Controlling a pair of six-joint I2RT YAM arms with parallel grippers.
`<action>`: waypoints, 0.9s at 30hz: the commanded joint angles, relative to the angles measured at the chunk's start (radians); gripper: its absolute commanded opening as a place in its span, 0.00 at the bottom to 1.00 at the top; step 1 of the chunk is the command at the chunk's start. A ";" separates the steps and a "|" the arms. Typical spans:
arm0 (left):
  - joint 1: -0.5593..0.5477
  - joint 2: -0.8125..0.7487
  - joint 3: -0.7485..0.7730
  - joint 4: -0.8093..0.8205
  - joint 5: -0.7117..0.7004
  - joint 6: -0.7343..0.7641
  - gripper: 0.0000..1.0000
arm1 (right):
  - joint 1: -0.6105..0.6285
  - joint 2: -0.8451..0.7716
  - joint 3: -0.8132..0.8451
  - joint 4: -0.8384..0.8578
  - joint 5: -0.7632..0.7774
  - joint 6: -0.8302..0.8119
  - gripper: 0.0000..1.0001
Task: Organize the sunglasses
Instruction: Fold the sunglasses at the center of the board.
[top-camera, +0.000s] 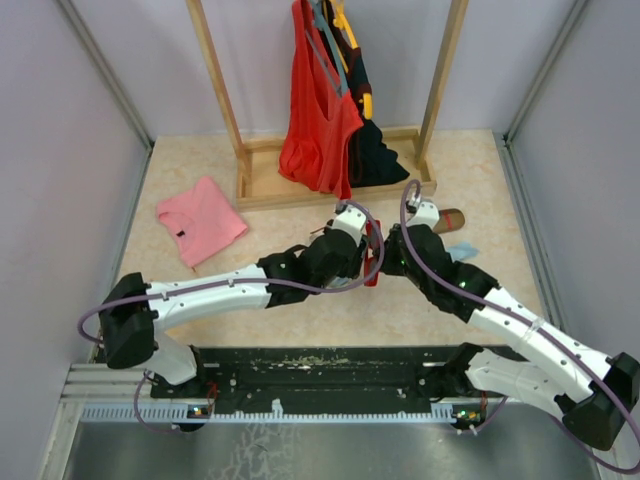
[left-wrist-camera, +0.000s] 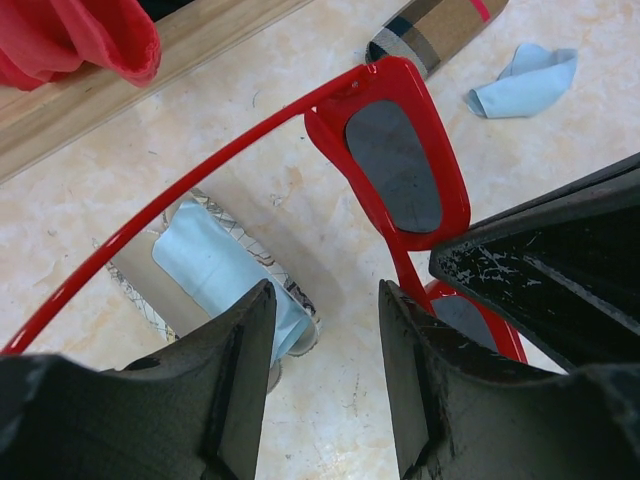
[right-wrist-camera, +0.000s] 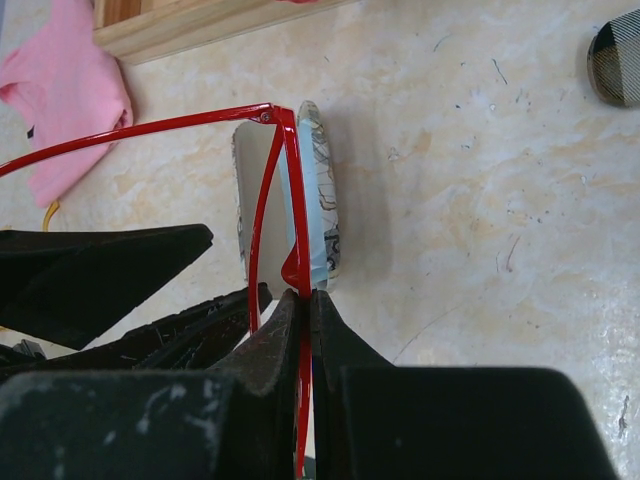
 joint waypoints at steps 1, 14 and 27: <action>-0.003 0.014 0.034 0.011 0.022 0.003 0.52 | -0.009 -0.001 -0.005 0.075 -0.032 -0.005 0.00; -0.001 -0.350 -0.092 -0.108 -0.023 0.045 0.55 | -0.009 -0.011 -0.006 -0.045 0.145 -0.150 0.00; 0.226 -0.283 0.110 -0.254 0.126 0.011 0.55 | -0.004 -0.152 -0.134 0.258 -0.046 -0.544 0.00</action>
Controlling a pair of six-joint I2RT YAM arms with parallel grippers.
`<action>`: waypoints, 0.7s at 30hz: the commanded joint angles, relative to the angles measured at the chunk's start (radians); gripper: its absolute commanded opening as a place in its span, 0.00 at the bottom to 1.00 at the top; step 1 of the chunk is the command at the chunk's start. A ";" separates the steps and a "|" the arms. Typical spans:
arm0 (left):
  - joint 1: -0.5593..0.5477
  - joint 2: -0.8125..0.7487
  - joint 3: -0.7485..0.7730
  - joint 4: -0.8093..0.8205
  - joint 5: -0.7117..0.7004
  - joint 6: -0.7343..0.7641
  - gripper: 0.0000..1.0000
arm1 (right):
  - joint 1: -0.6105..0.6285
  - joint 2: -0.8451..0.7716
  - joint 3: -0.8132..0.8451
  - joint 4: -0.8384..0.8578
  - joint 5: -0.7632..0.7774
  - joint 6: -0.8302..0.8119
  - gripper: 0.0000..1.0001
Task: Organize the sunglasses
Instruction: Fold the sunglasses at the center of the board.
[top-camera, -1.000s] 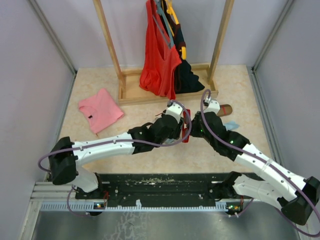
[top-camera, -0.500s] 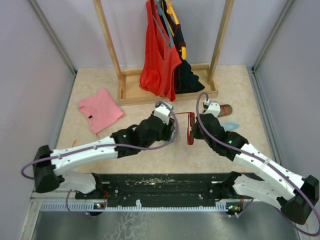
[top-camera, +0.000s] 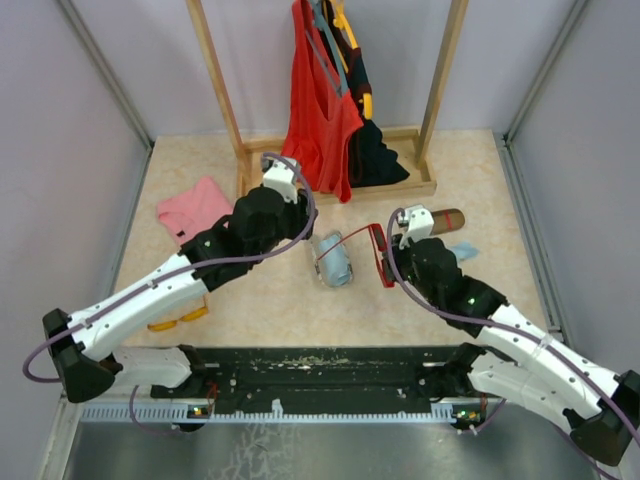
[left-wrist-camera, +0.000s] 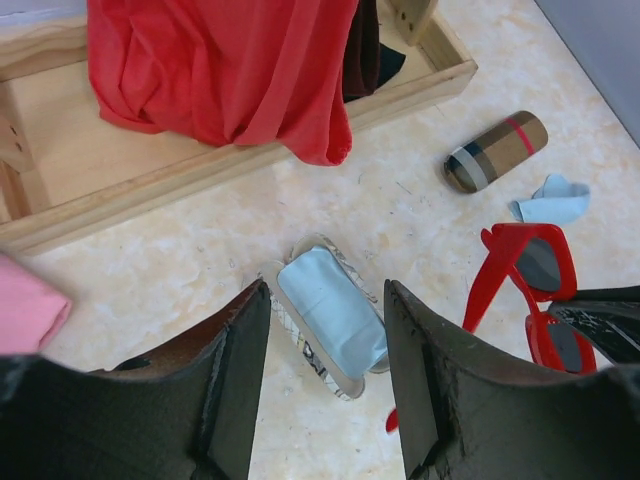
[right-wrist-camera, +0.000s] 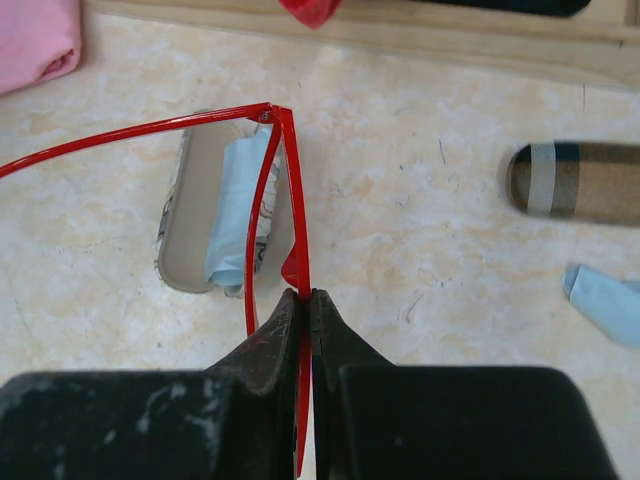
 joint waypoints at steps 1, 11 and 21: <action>0.015 0.044 0.079 -0.058 0.065 -0.005 0.55 | 0.003 -0.034 -0.002 0.174 -0.062 -0.169 0.00; 0.015 0.114 0.092 -0.089 0.050 -0.023 0.55 | 0.115 -0.022 -0.016 0.311 0.014 -0.298 0.00; 0.015 0.145 0.080 -0.091 0.040 -0.022 0.55 | 0.129 0.029 0.009 0.337 0.035 -0.293 0.00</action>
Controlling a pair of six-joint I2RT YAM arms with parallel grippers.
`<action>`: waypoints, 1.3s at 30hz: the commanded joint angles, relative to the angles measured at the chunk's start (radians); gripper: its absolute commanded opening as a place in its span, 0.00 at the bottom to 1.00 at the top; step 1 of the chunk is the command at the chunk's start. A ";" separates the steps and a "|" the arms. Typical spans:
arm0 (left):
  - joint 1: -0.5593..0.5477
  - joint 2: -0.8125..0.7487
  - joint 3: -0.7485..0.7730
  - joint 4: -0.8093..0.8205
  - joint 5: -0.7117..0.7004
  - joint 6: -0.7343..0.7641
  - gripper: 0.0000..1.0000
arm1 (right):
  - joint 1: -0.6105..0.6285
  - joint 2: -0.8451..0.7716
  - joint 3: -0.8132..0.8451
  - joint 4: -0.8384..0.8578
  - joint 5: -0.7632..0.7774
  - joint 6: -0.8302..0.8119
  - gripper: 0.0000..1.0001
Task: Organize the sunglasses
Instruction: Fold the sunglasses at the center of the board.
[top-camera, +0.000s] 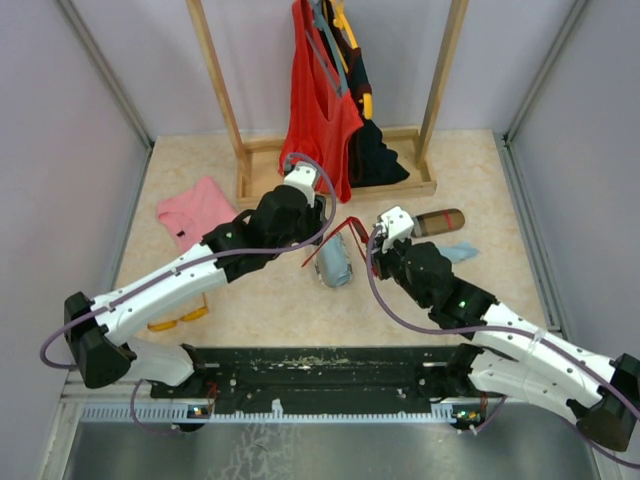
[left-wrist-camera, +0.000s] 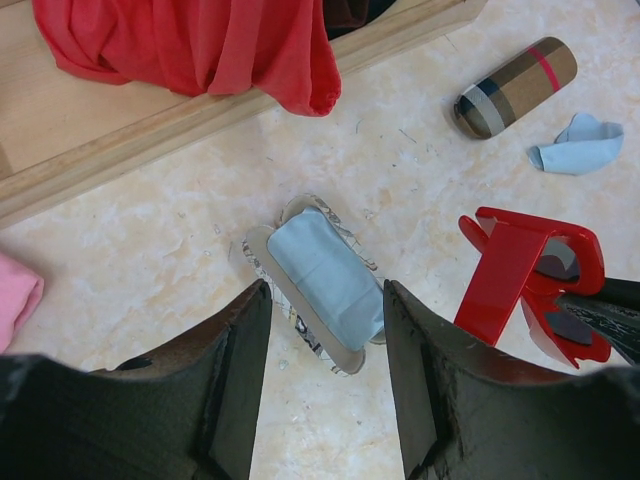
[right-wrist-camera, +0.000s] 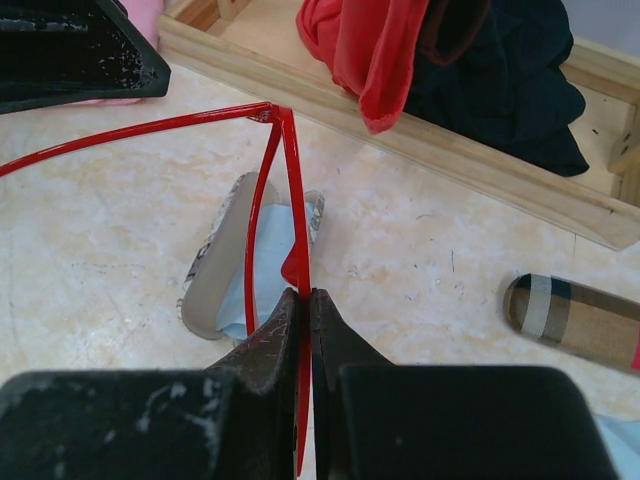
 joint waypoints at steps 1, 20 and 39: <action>-0.001 0.014 -0.001 -0.001 -0.002 -0.006 0.54 | 0.011 0.017 0.033 0.083 0.039 -0.006 0.00; -0.012 0.059 -0.048 0.018 0.021 -0.030 0.52 | 0.013 0.097 0.088 0.118 0.137 0.077 0.00; -0.084 0.139 -0.002 0.047 0.047 -0.057 0.50 | 0.020 0.181 0.126 0.128 0.145 0.152 0.00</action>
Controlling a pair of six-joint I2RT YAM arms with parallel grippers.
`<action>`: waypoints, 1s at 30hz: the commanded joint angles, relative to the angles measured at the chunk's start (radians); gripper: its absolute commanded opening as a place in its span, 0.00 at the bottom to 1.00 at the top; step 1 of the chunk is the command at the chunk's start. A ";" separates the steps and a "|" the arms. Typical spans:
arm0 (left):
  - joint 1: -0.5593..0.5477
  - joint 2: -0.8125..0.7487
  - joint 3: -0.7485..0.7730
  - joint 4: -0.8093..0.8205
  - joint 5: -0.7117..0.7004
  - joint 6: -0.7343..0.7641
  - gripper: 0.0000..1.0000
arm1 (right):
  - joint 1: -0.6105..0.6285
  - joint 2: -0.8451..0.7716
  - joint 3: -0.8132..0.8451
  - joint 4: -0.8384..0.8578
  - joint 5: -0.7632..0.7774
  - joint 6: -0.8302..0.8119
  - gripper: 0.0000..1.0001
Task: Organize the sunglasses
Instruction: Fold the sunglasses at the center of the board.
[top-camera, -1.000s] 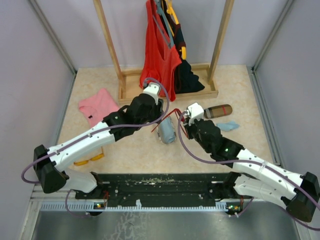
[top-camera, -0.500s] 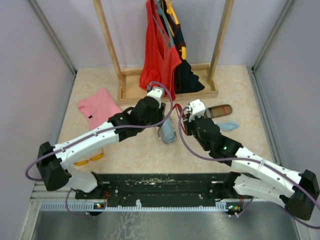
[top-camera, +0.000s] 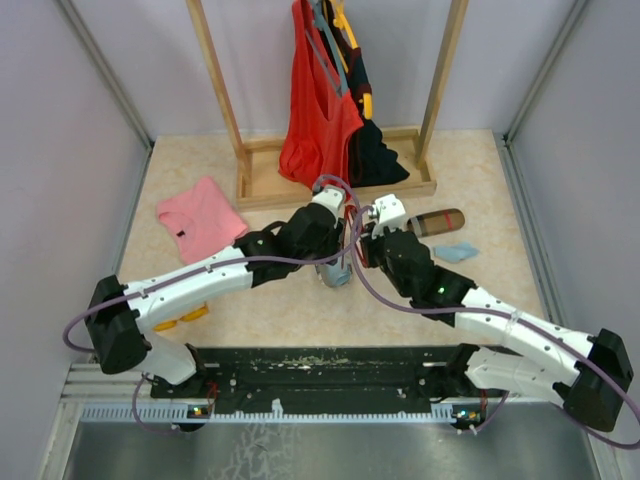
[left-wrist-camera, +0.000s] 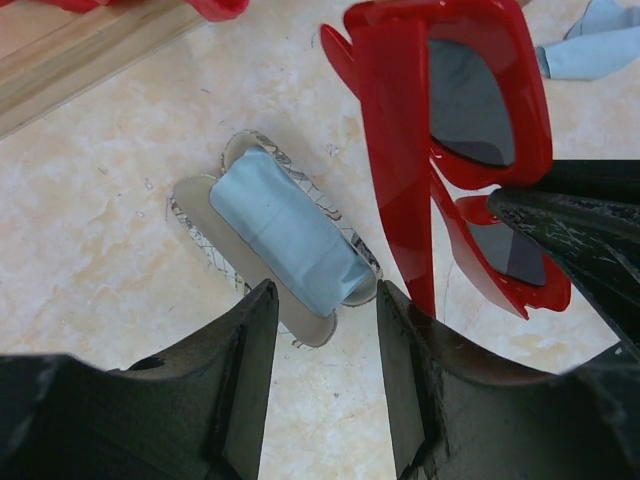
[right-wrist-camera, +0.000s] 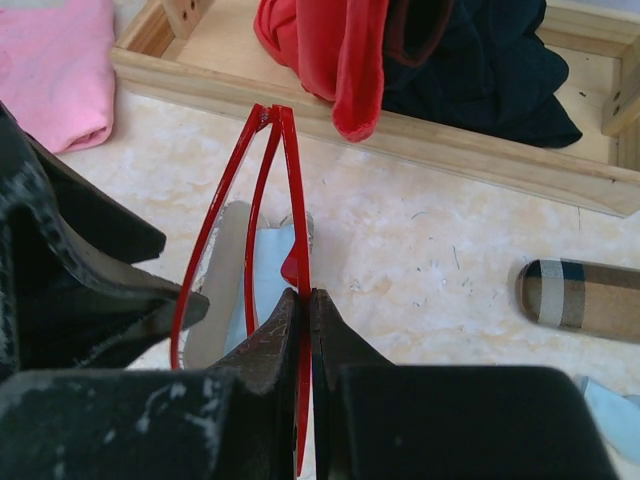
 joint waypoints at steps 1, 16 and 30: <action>-0.018 0.025 0.044 0.028 0.011 -0.017 0.50 | 0.010 0.008 0.057 0.071 0.009 0.032 0.00; -0.031 0.066 0.079 0.074 0.051 -0.025 0.51 | 0.010 0.002 0.024 0.102 -0.073 0.162 0.00; 0.146 -0.254 -0.191 0.118 0.087 -0.081 0.58 | -0.135 0.031 0.082 -0.107 -0.112 0.270 0.00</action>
